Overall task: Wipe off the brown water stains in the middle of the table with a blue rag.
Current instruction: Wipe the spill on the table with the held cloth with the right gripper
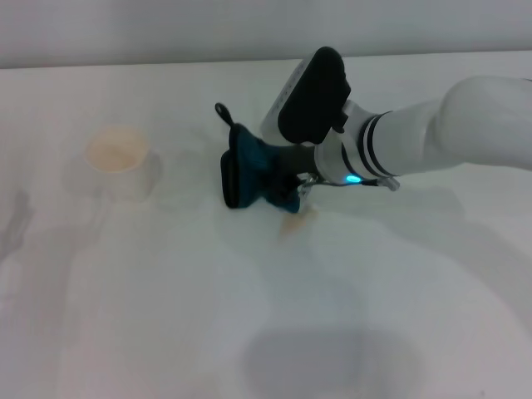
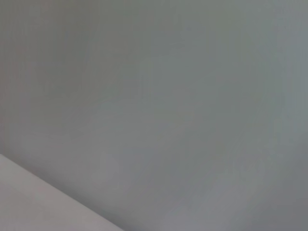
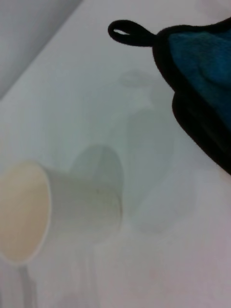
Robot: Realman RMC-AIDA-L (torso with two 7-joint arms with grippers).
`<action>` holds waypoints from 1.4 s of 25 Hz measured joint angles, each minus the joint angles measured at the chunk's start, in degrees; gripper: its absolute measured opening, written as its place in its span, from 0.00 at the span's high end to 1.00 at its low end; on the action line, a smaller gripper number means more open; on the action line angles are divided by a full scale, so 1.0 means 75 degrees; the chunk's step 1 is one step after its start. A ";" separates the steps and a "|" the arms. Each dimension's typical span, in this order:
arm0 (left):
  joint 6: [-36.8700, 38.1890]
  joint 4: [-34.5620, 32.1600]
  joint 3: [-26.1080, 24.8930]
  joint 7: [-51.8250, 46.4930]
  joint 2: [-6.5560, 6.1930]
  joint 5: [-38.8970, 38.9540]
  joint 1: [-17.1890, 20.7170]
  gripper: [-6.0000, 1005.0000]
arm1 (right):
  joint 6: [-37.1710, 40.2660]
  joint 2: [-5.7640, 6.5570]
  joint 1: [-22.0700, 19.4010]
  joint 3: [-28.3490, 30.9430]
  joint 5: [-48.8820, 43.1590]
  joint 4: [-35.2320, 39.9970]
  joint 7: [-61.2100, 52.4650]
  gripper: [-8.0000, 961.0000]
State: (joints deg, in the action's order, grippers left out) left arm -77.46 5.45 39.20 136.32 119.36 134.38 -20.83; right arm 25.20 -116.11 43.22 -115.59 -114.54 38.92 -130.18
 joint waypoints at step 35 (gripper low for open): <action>-0.0008 0.0000 0.0000 0.0000 -0.0012 0.0000 0.0048 0.11 | 0.0922 0.0010 -0.0351 -0.0980 0.0286 0.0974 0.0015 0.91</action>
State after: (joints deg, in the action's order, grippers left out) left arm -77.51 5.45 39.20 136.32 119.26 134.38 -20.47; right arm 32.11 -116.03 40.58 -122.93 -112.39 46.22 -130.06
